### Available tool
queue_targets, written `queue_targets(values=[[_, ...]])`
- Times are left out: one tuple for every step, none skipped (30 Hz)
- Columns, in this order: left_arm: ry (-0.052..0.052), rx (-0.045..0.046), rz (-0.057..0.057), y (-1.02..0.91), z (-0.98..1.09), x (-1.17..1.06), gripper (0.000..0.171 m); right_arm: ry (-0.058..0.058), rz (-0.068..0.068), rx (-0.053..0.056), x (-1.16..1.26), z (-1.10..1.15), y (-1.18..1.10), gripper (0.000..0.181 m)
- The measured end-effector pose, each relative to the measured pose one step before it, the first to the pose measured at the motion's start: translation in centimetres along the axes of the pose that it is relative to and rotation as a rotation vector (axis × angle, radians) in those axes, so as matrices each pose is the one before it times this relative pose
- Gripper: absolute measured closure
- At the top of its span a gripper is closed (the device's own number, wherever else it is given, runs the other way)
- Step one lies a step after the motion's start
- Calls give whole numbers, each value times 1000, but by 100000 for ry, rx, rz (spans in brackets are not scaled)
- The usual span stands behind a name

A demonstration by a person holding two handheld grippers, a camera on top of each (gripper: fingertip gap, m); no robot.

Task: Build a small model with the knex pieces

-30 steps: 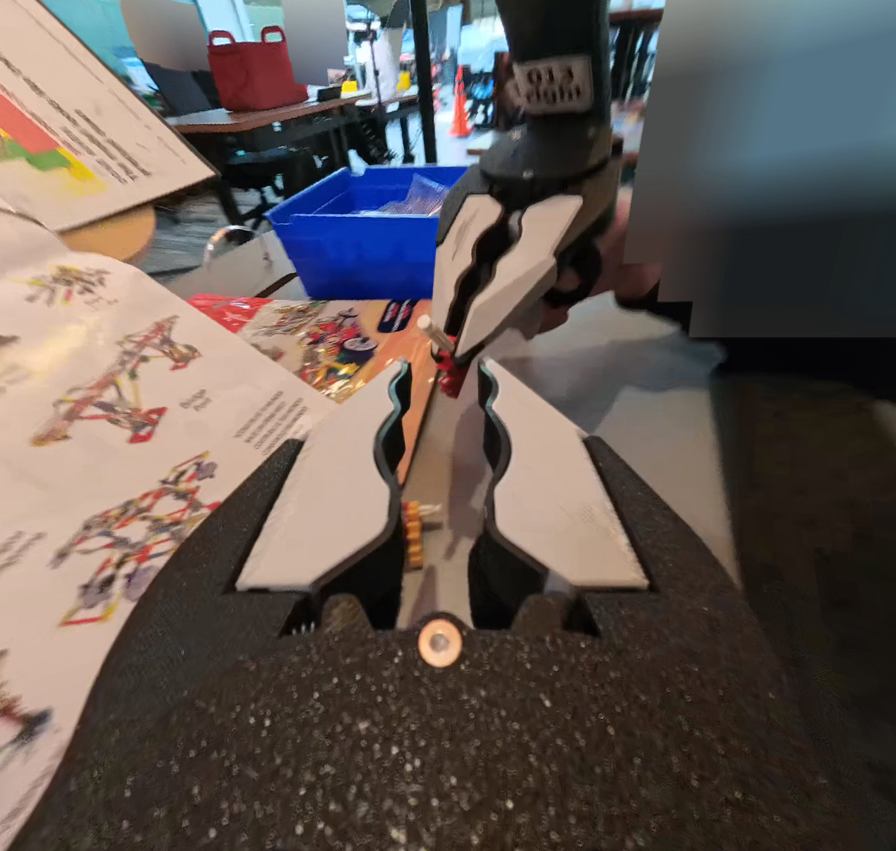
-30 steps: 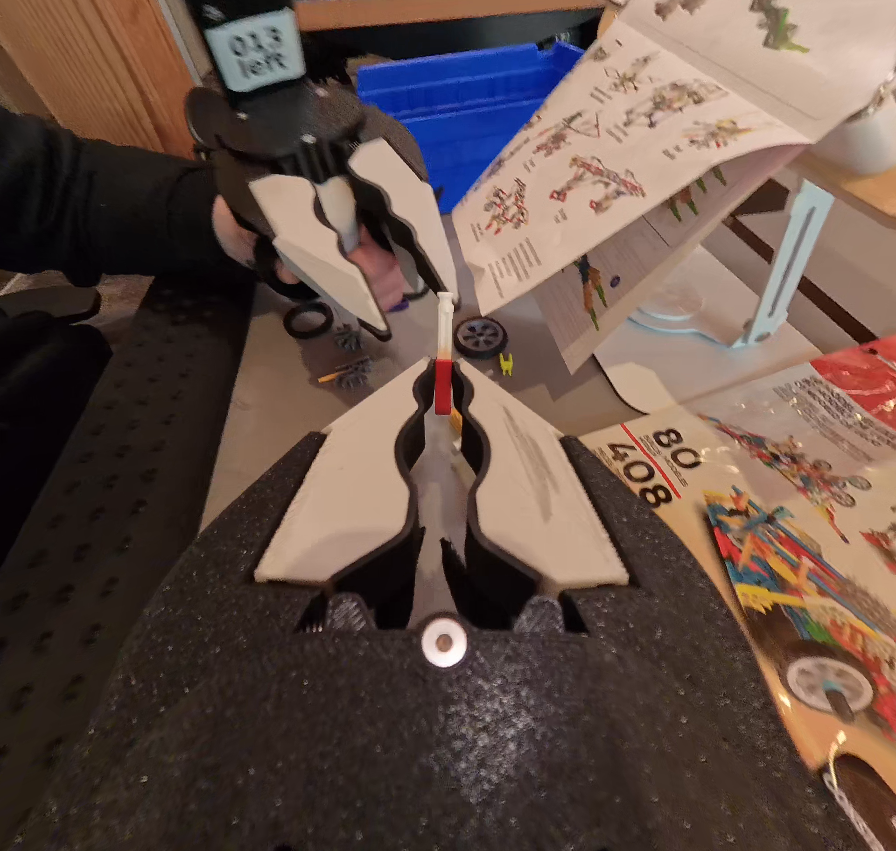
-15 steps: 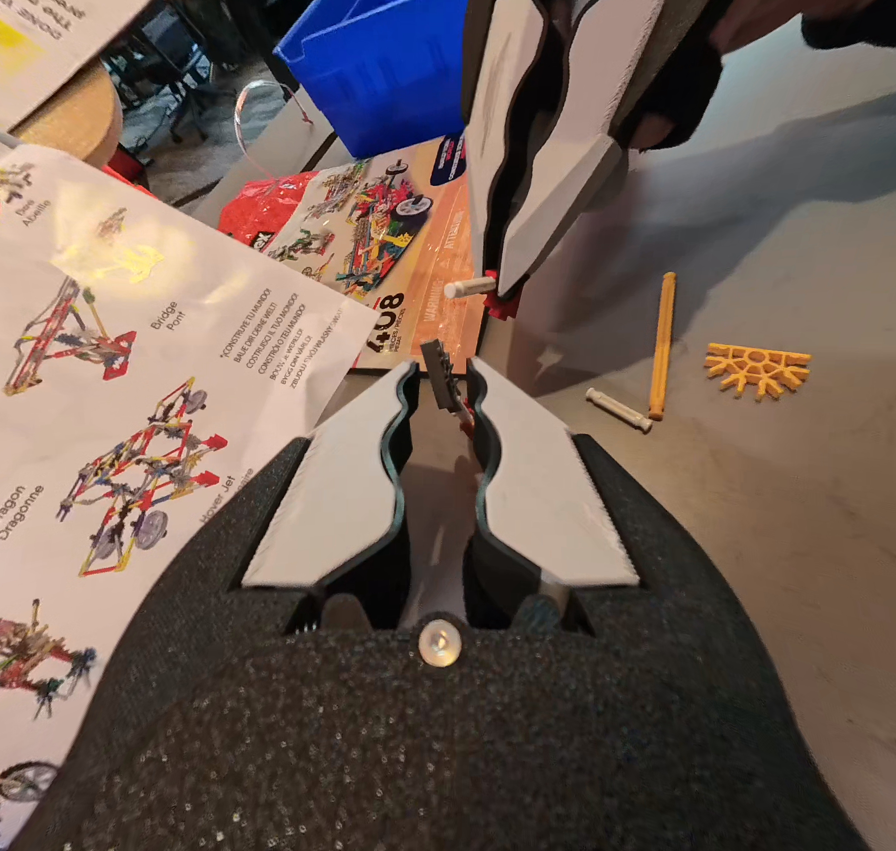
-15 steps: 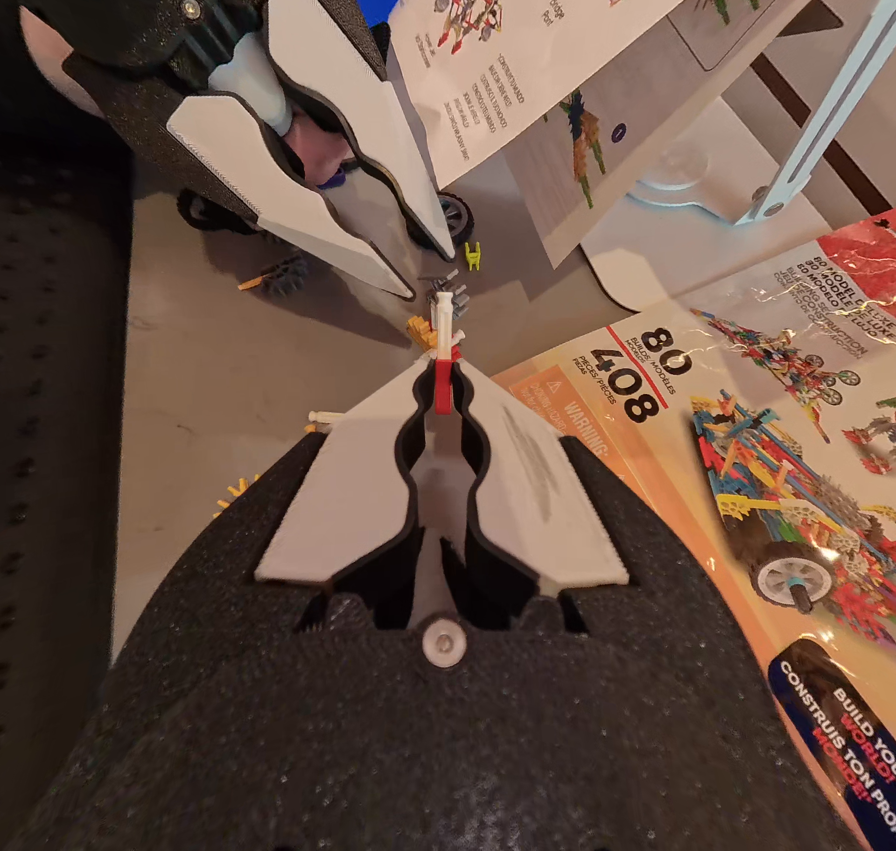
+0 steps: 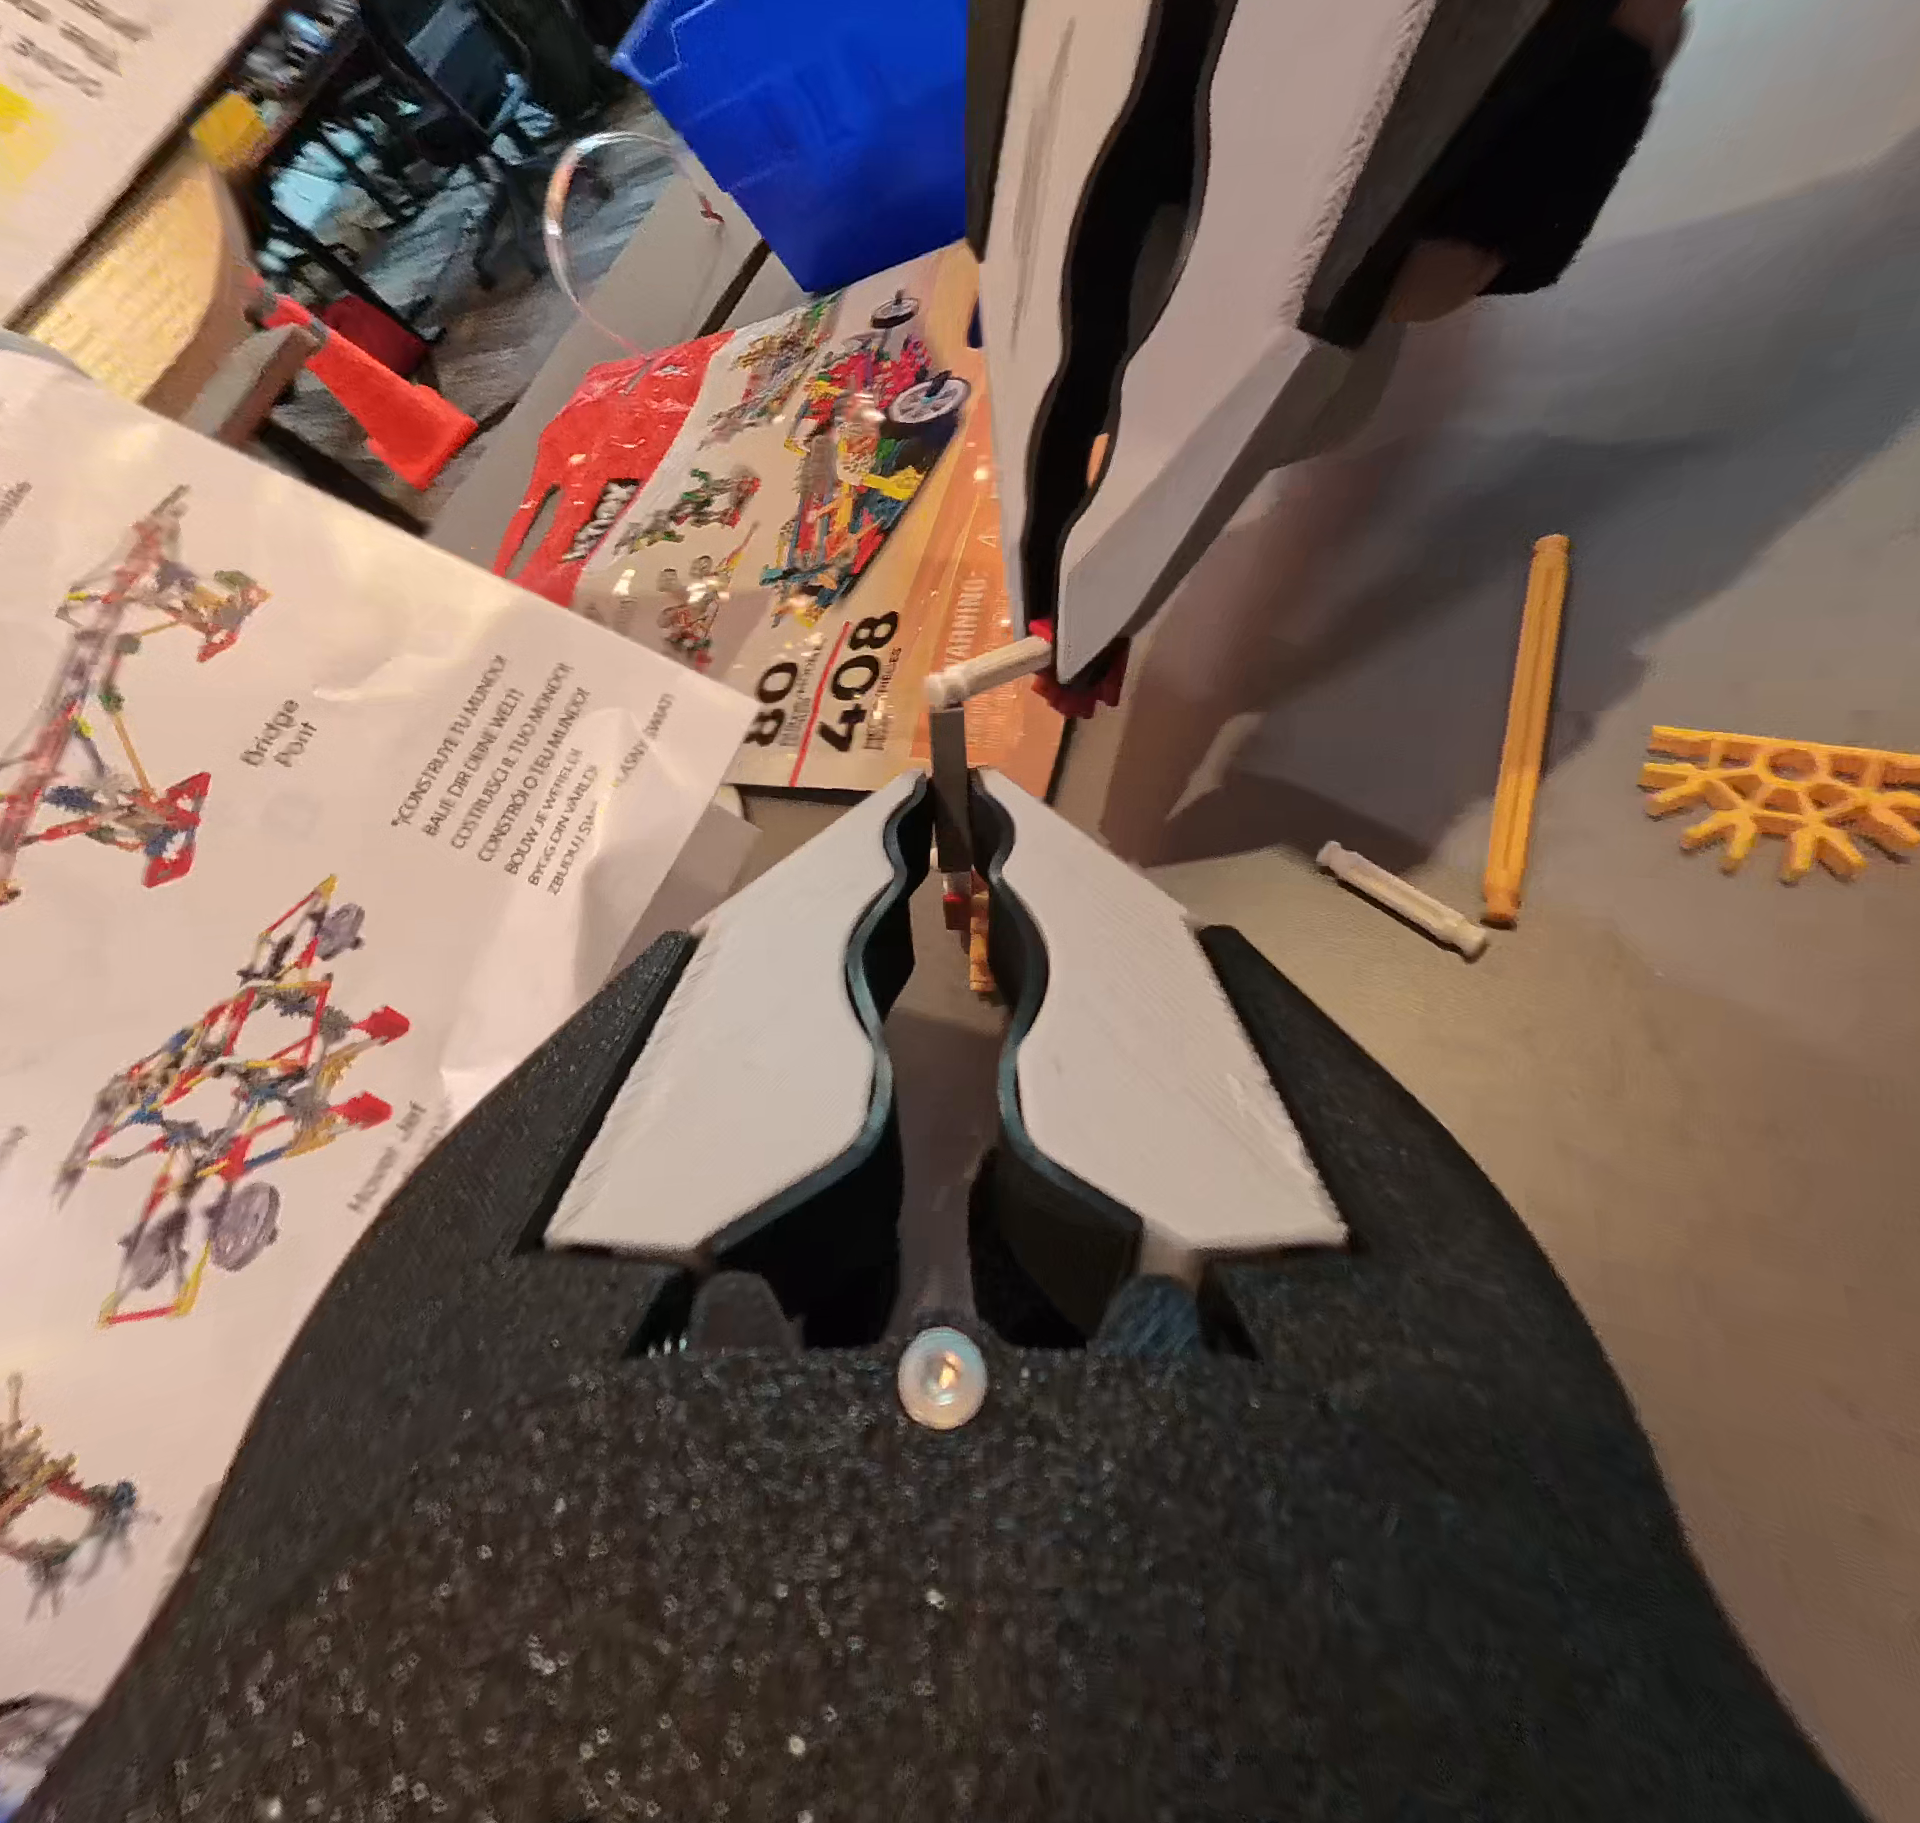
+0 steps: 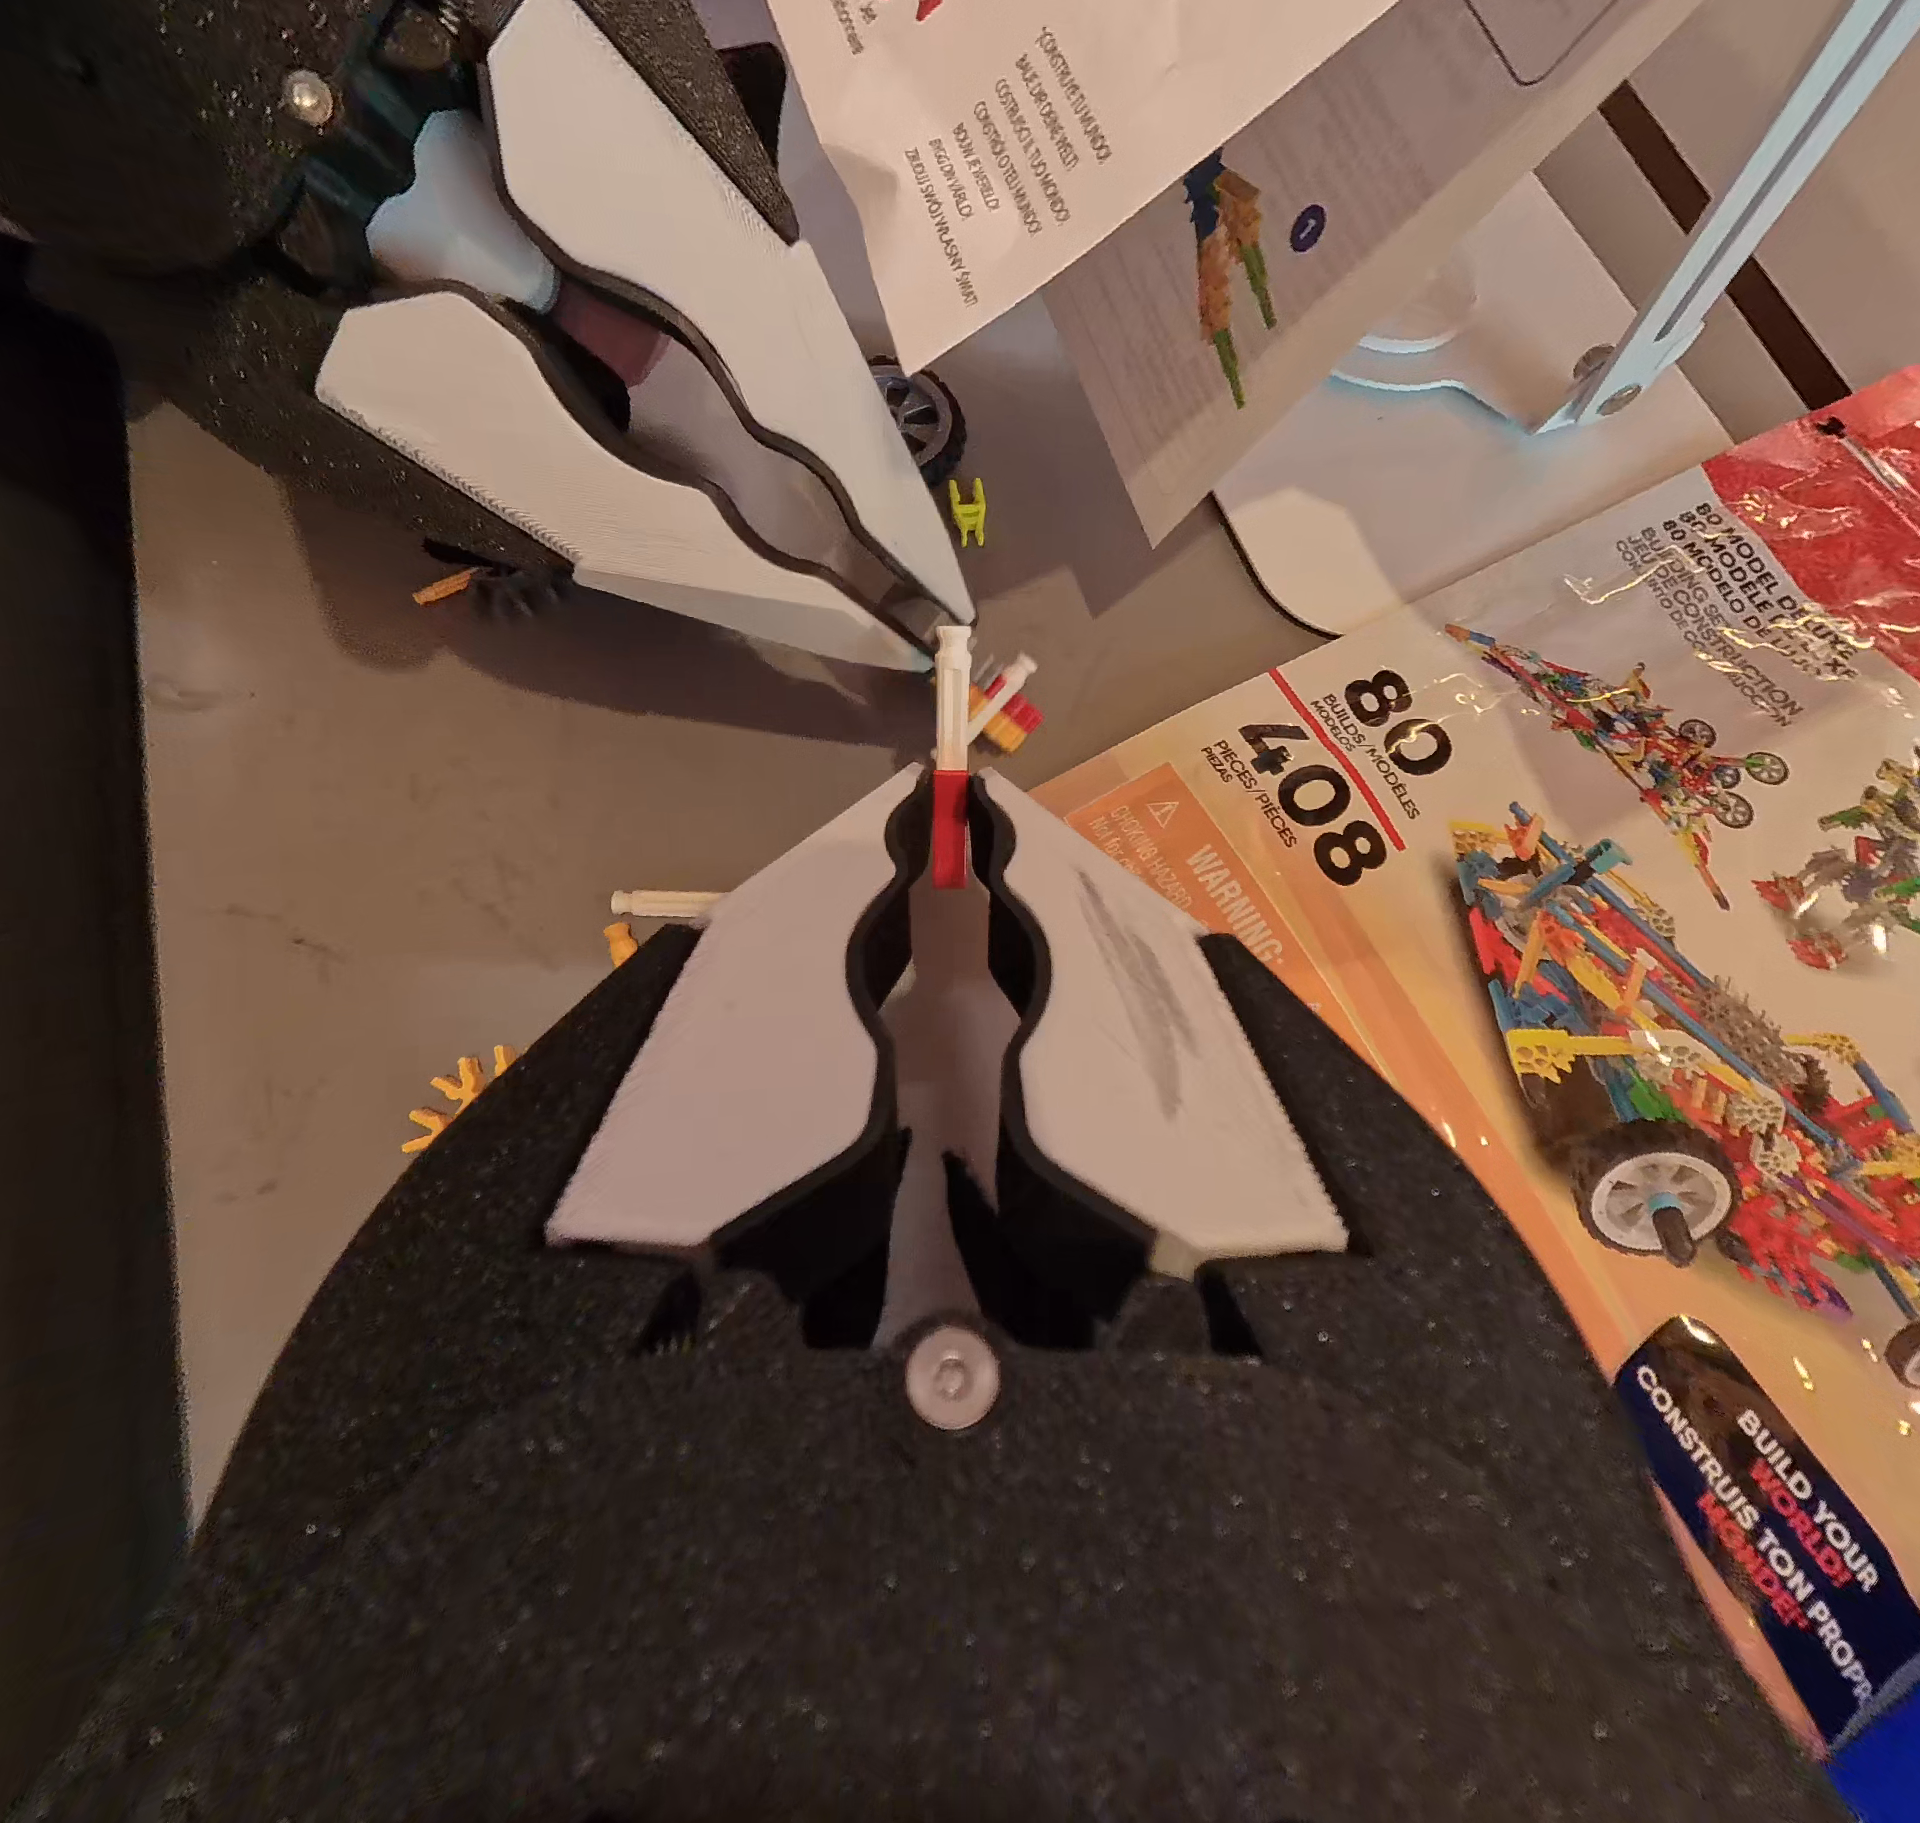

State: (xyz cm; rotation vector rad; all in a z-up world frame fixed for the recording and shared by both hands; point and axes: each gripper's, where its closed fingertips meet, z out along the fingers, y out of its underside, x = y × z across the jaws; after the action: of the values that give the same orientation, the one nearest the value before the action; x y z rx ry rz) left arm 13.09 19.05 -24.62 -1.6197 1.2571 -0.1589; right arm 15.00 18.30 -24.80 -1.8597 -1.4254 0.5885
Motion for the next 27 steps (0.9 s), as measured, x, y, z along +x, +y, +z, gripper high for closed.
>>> queue_targets(values=[[-2588, 173, 1558, -165, 7, -240, 167, 527, 667, -31, 119, -30, 10, 176], [-2185, -332, 2291, -93, 24, -174, 167, 510, 414, -85, 121, -23, 19, 176], [-2358, -987, 2598, 41, 51, -170, 167, -74, 69, -157, 6, 0, 40, 176], [-1622, -953, 1950, 63, 78, -55, 167, 187, -282, -250, -5, 13, 31, 176], [72, -288, 644, -23, 61, 146, 167, 809, -109, -745, 87, 57, 86, 176], [438, -123, -352, -25, 69, 169, 167, 406, 141, -908, 41, 97, 119, 176], [-391, -237, -314, 18, 59, -18, 167, 569, -212, -432, 36, 87, 45, 176], [-520, -367, -264, 24, 54, -65, 167, 830, -261, 56, 61, 51, -45, 176], [61, -126, -522, -24, 43, 4, 167, 147, 566, -74, 16, -6, -39, 176], [155, 128, -695, -50, 28, 42, 167, -71, 738, -153, 31, -35, 26, 176], [148, 141, -632, -61, 21, 55, 167, 151, 282, 273, 91, -82, -6, 176], [379, -77, -230, -37, 48, 128, 167, -179, 342, 494, 46, -87, -46, 176], [-181, -247, 58, -15, 55, 90, 167, -404, 624, 260, -14, -53, -33, 176], [-179, -311, 459, -7, 67, 106, 166, 12, 682, -163, 19, 15, 18, 176], [-88, -568, 1488, 36, 79, 176, 166, -11, 165, -544, -26, 76, 82, 176], [-628, -941, 2453, 97, 90, 143, 166, -198, 143, -966, -57, 109, 150, 176], [-1042, -1082, 2297, 120, 82, 91, 166, -83, 267, -1027, -29, 117, 174, 176], [-804, -677, 1803, 74, 51, 78, 166, -507, 301, -781, -82, 91, 165, 176], [-842, -505, 1733, 42, 24, 24, 166, -1194, 648, -1069, -149, 91, 229, 176], [-1280, -1236, 1792, 146, 48, -58, 166, -790, 687, -1229, -75, 99, 259, 176], [-1312, -778, 1793, 103, 76, -56, 166, 204, 351, -1018, 81, 92, 208, 176], [-288, 237, 1317, -52, 27, 76, 166, -600, 572, -585, -53, 100, 140, 176], [-158, 17, 494, -31, 18, 48, 166, -1226, 1080, -395, -134, 115, 109, 176], [-320, -81, 317, -26, 17, 12, 166, -692, 978, -543, -40, 121, 140, 176], [-367, 28, 595, -18, 25, 8, 166, -173, 534, -616, 34, 123, 157, 176], [-574, 52, 1524, -31, 19, 14, 166, -1304, 718, -155, -140, 110, 78, 176], [-1018, -42, 2282, -9, 22, -4, 166, -1850, 1224, 537, -200, 109, -32, 176]])
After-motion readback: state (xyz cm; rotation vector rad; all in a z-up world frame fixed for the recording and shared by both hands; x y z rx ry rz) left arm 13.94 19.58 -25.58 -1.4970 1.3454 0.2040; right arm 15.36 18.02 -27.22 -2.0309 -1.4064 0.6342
